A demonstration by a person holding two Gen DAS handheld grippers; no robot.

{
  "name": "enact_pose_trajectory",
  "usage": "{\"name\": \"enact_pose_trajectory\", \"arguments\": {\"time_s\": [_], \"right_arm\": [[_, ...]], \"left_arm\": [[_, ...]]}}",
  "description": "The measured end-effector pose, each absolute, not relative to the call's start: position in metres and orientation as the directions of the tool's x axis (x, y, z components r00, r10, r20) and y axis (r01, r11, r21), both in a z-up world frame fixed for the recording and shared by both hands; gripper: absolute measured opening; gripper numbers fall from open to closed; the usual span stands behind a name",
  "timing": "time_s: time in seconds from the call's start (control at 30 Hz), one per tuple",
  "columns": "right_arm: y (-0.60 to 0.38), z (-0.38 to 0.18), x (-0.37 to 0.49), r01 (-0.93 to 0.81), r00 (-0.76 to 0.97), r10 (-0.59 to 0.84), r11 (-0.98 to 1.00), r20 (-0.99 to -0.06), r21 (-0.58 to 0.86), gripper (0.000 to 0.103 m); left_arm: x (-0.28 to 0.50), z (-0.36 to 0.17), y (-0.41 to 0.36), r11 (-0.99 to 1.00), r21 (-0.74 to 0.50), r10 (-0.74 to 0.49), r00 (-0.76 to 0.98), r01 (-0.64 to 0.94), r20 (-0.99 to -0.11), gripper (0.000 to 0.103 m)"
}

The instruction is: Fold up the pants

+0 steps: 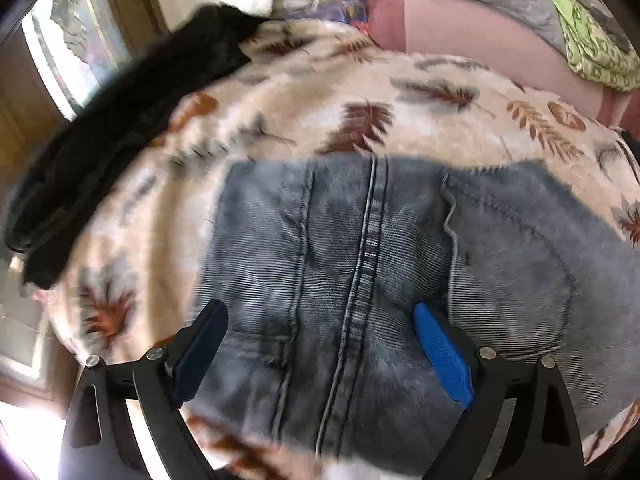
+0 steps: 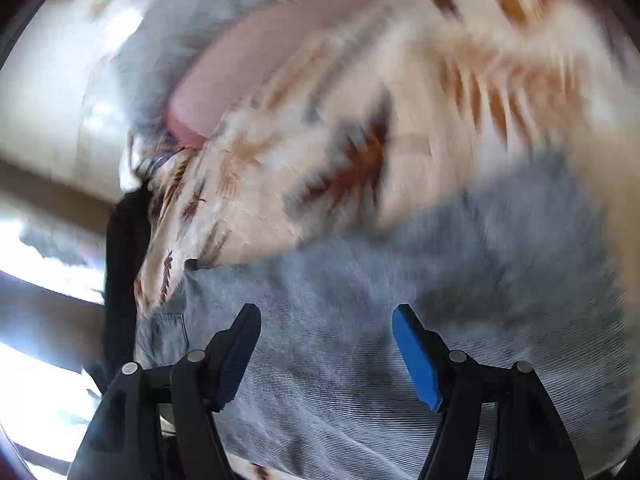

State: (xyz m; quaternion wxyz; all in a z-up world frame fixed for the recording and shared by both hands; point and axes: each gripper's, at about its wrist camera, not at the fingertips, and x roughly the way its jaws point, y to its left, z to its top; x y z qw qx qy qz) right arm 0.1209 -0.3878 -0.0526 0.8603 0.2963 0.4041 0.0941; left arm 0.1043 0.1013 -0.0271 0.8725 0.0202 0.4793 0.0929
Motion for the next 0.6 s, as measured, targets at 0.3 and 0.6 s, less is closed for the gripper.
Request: {"name": "enact_pose_trajectory", "arguments": {"time_s": [0.3, 0.6], "right_arm": [[-0.438, -0.055, 0.137, 0.2, 0.657, 0.335, 0.786, -0.675, 0.585, 0.088], [-0.434, -0.059, 0.043, 0.175, 0.691, 0.374, 0.744, -0.618, 0.645, 0.09]], "left_arm": [[0.094, -0.05, 0.075, 0.98, 0.175, 0.196, 0.534, -0.09, -0.822, 0.1], [0.077, -0.036, 0.058, 0.984, 0.18, 0.143, 0.62, -0.003, -0.771, 0.1]]}}
